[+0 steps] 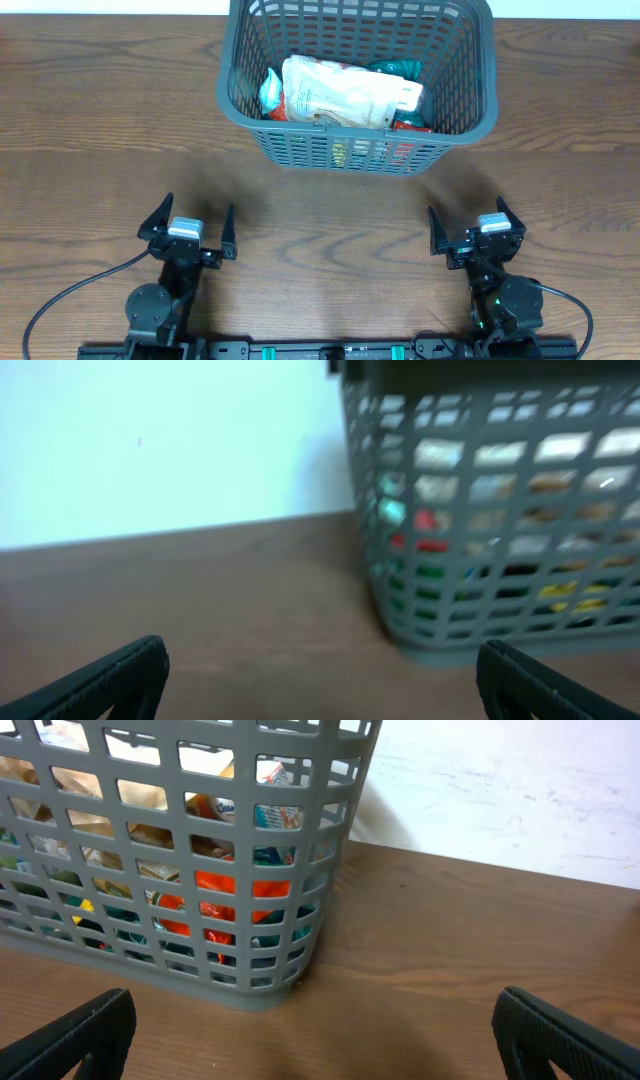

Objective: Pack container

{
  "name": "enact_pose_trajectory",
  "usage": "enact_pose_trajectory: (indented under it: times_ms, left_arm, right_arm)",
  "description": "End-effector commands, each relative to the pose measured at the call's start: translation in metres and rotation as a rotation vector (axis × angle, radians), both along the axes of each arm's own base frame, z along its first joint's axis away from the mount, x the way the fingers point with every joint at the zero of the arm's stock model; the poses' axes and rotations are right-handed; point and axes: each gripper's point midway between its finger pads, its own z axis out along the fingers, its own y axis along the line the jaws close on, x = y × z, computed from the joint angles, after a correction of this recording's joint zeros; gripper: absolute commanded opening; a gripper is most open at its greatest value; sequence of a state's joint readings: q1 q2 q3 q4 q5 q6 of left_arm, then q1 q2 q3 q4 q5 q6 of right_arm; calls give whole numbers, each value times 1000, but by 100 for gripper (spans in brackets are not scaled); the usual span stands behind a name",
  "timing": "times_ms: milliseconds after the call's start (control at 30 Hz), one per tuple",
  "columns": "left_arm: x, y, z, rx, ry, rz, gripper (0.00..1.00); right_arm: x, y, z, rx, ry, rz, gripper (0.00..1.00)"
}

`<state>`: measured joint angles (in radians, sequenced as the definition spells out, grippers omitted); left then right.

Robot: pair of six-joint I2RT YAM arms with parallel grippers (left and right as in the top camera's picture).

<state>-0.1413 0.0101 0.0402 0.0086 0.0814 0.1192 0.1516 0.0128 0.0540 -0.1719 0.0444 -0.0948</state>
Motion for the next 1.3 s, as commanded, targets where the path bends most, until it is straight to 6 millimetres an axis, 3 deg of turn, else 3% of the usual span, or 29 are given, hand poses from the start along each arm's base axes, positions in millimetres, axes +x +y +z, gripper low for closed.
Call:
enact_pose_trajectory:
  times_ms: [0,133,1267]
  left_arm:
    - [3,16,-15,-48,28,99,99]
    - [1,20,-35,-48,112,126,99]
    - [1,19,-35,-48,114,122,99]
  right_arm:
    - [0,-2,-1,11,0,-9,99]
    - [0,-2,-1,11,0,-9,99]
    - [0,-2,-1,11,0,-9,99]
